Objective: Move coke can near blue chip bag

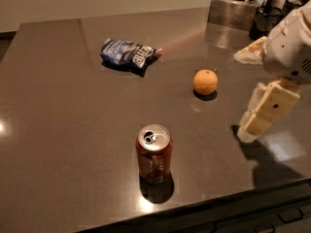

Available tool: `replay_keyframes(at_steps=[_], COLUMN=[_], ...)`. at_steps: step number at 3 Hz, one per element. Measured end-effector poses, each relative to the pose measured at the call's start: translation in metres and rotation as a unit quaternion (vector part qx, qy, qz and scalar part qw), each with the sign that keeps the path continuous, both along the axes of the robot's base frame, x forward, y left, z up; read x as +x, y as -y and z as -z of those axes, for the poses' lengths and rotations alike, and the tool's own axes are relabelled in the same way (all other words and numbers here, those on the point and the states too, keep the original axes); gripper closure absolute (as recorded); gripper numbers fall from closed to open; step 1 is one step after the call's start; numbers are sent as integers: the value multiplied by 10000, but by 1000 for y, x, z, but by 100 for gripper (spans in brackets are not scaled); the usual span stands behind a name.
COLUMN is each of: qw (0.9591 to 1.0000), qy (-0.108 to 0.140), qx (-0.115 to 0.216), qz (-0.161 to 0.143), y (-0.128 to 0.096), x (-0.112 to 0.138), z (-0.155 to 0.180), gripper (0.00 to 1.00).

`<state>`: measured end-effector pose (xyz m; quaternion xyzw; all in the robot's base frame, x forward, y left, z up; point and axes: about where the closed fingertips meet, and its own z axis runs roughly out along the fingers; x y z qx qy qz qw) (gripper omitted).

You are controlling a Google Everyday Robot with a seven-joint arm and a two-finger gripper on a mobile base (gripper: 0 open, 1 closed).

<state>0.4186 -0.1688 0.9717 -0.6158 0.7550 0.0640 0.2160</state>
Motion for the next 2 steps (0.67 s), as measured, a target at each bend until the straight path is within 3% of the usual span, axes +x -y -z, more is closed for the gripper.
replay_keyframes(at_steps=[1,2], qw=[9980,9931], qy=[107,39], qx=[462,679], qz=[-411,-958], y=[-46,-101], x=[-18,-37], z=[8,29], gripper=[0,0])
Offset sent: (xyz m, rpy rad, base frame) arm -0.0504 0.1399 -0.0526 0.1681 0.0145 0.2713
